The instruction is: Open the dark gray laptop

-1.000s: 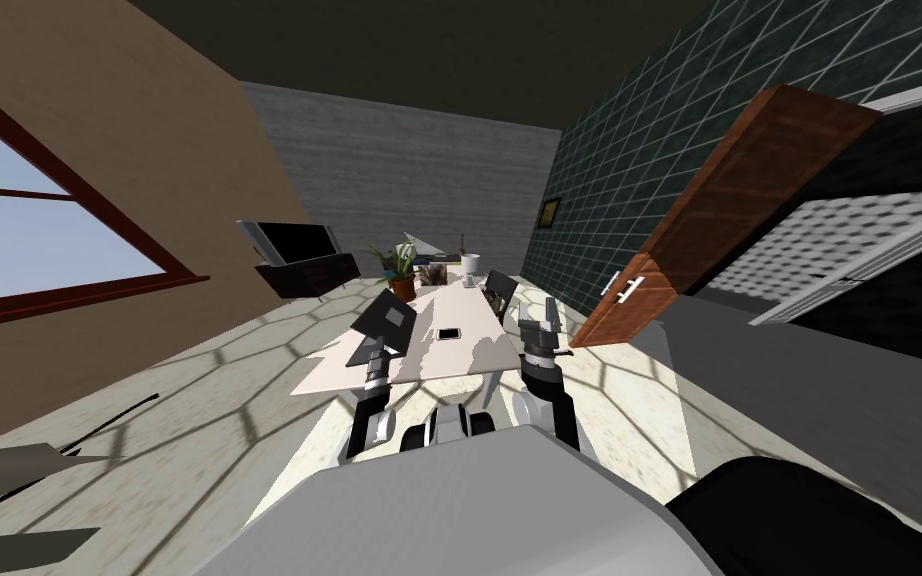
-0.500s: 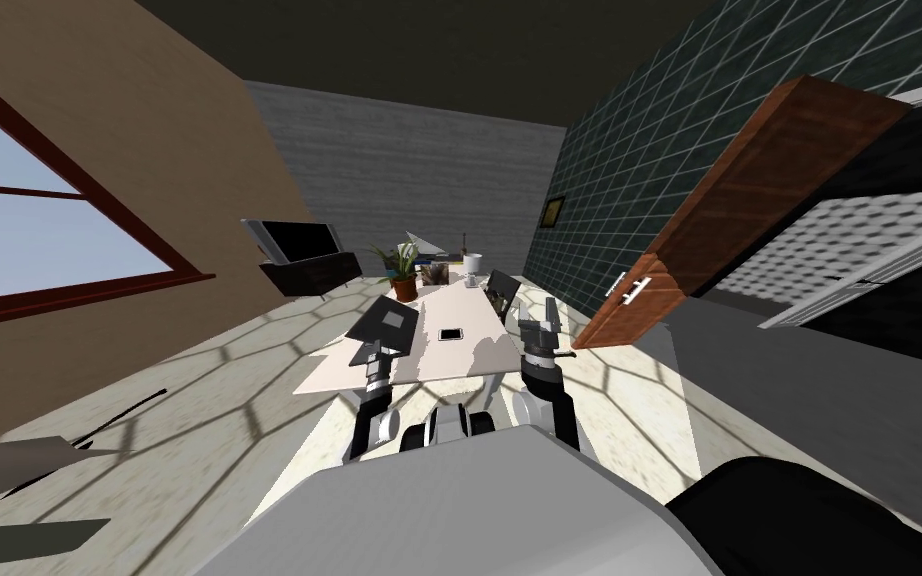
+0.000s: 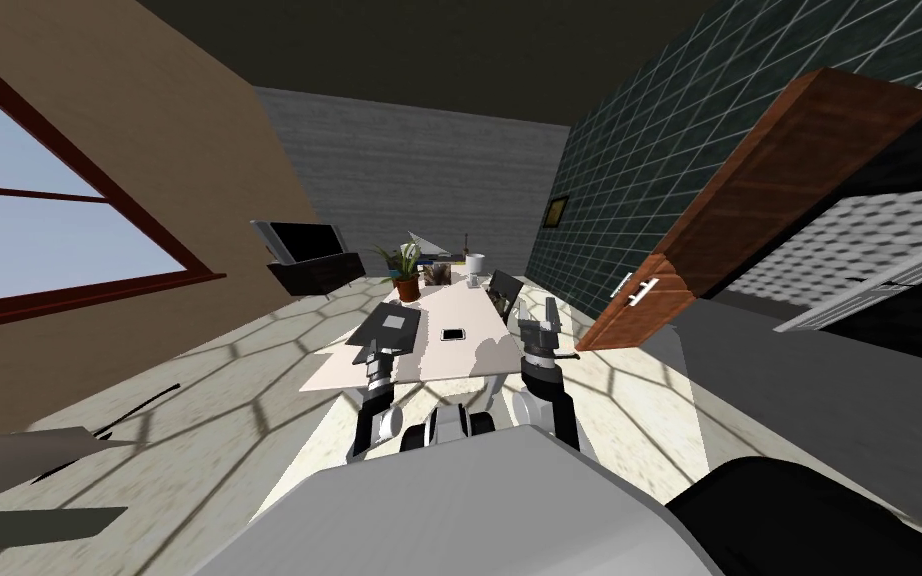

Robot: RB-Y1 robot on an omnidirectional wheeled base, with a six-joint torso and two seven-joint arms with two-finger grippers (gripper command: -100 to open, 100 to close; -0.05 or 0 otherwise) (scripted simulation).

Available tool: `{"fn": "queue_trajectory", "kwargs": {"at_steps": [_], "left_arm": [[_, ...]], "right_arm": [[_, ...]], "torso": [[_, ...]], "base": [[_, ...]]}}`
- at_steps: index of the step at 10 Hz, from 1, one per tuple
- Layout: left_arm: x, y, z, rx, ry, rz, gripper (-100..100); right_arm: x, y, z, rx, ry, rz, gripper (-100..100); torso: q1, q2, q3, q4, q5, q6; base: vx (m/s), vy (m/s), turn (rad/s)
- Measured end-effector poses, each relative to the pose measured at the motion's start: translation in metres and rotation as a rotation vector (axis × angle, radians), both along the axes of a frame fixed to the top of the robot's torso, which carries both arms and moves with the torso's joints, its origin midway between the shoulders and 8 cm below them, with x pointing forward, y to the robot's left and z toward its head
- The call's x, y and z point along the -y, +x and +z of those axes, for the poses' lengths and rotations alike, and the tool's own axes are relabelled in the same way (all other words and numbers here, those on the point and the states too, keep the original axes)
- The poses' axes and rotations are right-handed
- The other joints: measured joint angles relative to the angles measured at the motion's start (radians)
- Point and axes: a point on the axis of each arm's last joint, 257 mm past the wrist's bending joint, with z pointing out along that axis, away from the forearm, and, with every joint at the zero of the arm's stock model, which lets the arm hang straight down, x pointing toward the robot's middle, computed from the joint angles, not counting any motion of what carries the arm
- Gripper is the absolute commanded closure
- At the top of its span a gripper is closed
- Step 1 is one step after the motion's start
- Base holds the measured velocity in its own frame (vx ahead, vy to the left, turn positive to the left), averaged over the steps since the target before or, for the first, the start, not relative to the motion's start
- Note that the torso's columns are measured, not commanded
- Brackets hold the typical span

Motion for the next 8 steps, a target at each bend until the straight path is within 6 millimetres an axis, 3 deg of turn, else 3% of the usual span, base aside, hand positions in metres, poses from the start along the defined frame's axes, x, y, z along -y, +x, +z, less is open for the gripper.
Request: {"fn": "queue_trajectory", "kwargs": {"at_steps": [8], "left_arm": [[0.022, 0.048, 0.042, -0.012, 0.009, -0.033, -100]], "right_arm": [[0.000, 0.000, 0.000, 0.000, 0.000, 0.000, 0]], "torso": [[-0.002, 0.001, 0.000, 0.001, -0.001, -0.001]], "base": [[-0.046, 0.009, 0.033]]}}
